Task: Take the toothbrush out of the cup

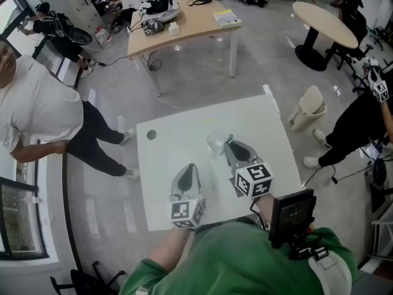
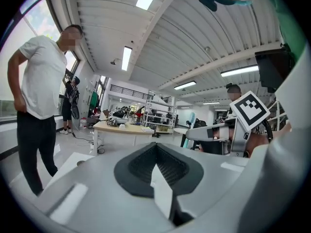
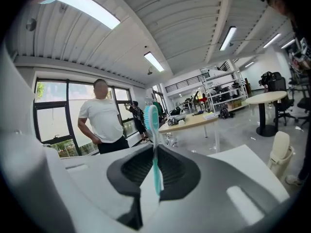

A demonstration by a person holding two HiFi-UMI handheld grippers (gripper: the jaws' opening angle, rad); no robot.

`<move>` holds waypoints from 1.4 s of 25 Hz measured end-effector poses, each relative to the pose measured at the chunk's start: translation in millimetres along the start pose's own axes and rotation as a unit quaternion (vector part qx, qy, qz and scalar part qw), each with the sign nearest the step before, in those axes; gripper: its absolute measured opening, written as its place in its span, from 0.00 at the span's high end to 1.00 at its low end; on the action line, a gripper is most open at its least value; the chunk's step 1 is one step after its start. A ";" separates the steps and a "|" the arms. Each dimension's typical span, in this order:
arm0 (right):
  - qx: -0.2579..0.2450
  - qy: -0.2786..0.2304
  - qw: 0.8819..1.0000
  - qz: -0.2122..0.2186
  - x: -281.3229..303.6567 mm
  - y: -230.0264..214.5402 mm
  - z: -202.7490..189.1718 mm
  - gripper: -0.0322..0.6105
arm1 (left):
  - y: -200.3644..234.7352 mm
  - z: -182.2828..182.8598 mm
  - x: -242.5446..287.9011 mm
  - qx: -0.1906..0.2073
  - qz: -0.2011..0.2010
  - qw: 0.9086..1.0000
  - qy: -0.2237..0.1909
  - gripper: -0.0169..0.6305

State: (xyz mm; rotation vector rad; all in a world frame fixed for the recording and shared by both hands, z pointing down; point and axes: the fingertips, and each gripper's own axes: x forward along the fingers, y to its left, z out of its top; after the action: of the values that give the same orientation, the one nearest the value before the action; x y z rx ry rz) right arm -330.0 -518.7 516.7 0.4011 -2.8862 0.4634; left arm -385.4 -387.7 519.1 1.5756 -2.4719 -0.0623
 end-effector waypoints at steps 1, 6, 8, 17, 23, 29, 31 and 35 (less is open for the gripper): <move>-0.003 -0.004 1.000 0.006 -8.5 2.2 1.6 0.90 | -4.9 2.1 -4.7 -0.001 0.006 1.000 -0.002 0.97; -0.011 -0.009 1.000 0.028 -54.4 7.0 -5.5 0.90 | -32.3 -2.5 -31.4 -0.001 0.026 1.000 -0.014 0.97; -0.012 -0.009 0.999 0.032 -74.1 7.7 -10.0 0.90 | -43.2 -4.0 -42.2 0.000 0.031 0.999 -0.017 0.97; -0.014 -0.009 0.999 0.039 -130.6 14.6 -21.4 0.90 | -81.6 -10.3 -73.6 0.003 0.026 0.999 -0.021 0.97; -0.016 -0.011 0.999 0.041 -143.7 14.3 -24.9 0.90 | -93.1 -15.2 -76.1 0.004 0.021 1.000 -0.020 0.97; -0.022 -0.012 0.999 0.041 -145.9 13.5 -23.9 0.90 | -95.5 -13.0 -72.3 0.004 0.020 1.000 -0.023 0.97; -0.023 -0.010 0.999 0.041 -146.2 12.9 -25.7 0.90 | -95.6 -15.9 -71.6 0.003 0.019 1.000 -0.022 0.97; -0.024 -0.012 0.999 0.041 -147.9 11.5 -26.4 0.90 | -98.0 -21.9 -71.5 0.003 0.015 1.000 -0.017 0.97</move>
State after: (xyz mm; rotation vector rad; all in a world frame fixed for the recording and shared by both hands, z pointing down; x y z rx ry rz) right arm -189.7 -464.9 504.5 0.2837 -2.9401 0.4029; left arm -264.5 -363.5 515.1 1.5523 -2.5218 -0.0776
